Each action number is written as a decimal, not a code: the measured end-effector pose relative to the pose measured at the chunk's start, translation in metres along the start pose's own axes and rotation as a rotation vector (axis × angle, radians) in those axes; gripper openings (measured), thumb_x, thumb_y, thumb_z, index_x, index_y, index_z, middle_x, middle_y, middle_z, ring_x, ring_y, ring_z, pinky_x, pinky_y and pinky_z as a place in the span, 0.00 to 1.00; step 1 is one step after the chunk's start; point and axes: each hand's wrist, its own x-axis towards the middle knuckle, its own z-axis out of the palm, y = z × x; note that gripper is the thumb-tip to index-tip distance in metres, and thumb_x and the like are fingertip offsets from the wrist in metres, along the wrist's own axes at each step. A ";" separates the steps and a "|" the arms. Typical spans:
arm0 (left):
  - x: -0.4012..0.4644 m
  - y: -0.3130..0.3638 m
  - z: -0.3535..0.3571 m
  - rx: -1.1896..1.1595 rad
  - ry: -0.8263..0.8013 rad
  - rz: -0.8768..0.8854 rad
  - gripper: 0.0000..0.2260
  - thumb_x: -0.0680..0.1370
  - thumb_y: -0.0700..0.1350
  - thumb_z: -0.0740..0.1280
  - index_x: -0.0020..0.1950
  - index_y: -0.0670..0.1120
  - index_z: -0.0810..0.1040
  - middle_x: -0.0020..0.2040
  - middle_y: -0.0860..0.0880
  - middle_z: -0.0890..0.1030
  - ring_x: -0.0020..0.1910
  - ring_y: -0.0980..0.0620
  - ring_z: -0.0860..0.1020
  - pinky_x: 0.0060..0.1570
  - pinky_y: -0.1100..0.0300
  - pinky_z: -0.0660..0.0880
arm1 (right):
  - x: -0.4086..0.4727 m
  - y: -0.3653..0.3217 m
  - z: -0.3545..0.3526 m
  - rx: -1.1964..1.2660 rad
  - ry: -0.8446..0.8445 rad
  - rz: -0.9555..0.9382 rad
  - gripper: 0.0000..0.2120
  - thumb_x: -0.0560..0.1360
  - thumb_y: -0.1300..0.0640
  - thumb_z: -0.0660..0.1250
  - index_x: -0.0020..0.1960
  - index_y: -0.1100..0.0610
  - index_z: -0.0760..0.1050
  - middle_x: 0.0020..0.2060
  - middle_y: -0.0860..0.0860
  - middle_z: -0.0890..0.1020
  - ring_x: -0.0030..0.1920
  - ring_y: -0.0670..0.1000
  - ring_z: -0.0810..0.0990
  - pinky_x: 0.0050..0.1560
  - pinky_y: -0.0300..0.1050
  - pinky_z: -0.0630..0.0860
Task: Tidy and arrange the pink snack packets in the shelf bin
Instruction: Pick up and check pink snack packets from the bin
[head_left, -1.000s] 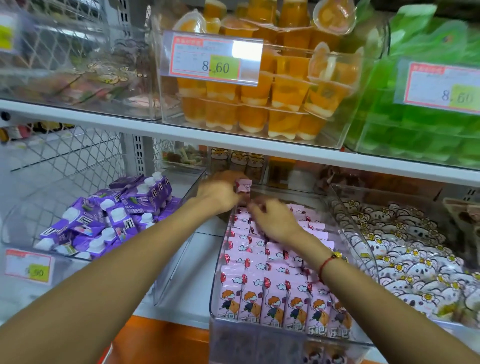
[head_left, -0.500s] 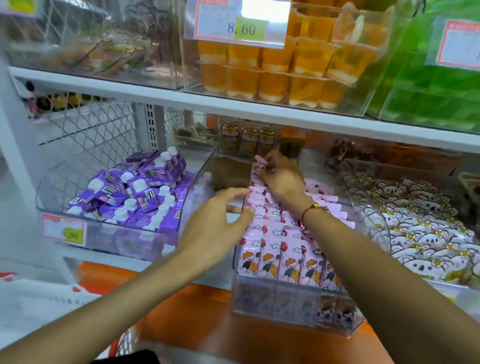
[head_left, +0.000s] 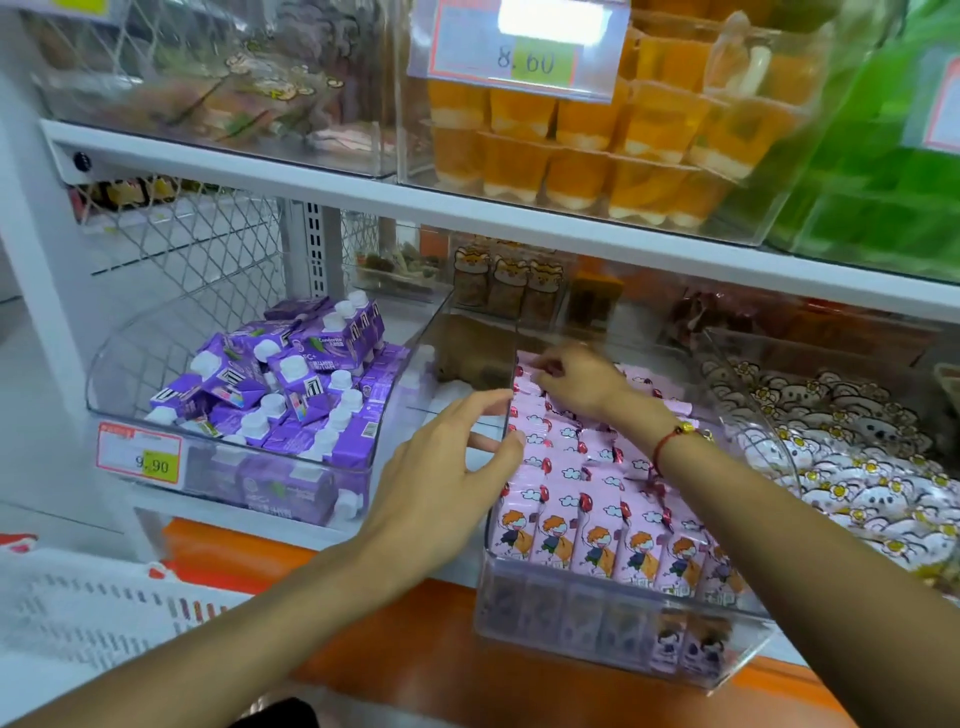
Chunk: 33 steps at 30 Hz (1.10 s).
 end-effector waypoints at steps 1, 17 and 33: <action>0.000 0.001 0.000 -0.004 -0.001 -0.009 0.17 0.72 0.60 0.60 0.60 0.68 0.71 0.55 0.68 0.77 0.50 0.66 0.77 0.54 0.51 0.76 | 0.001 -0.002 0.000 0.023 -0.003 0.026 0.12 0.79 0.55 0.62 0.60 0.56 0.77 0.54 0.56 0.81 0.46 0.52 0.77 0.43 0.43 0.71; 0.018 0.010 -0.006 -0.049 0.064 0.010 0.10 0.80 0.46 0.63 0.60 0.55 0.75 0.57 0.59 0.76 0.50 0.67 0.74 0.44 0.78 0.66 | -0.066 -0.035 -0.031 1.136 0.703 0.169 0.05 0.79 0.61 0.64 0.53 0.63 0.73 0.41 0.53 0.80 0.34 0.44 0.80 0.35 0.32 0.77; -0.005 0.035 0.009 -0.080 -0.070 0.302 0.17 0.74 0.51 0.72 0.61 0.61 0.75 0.57 0.64 0.78 0.53 0.65 0.77 0.50 0.68 0.74 | -0.160 -0.027 -0.054 1.429 0.381 0.191 0.03 0.77 0.59 0.66 0.50 0.58 0.77 0.41 0.53 0.83 0.38 0.44 0.82 0.40 0.34 0.78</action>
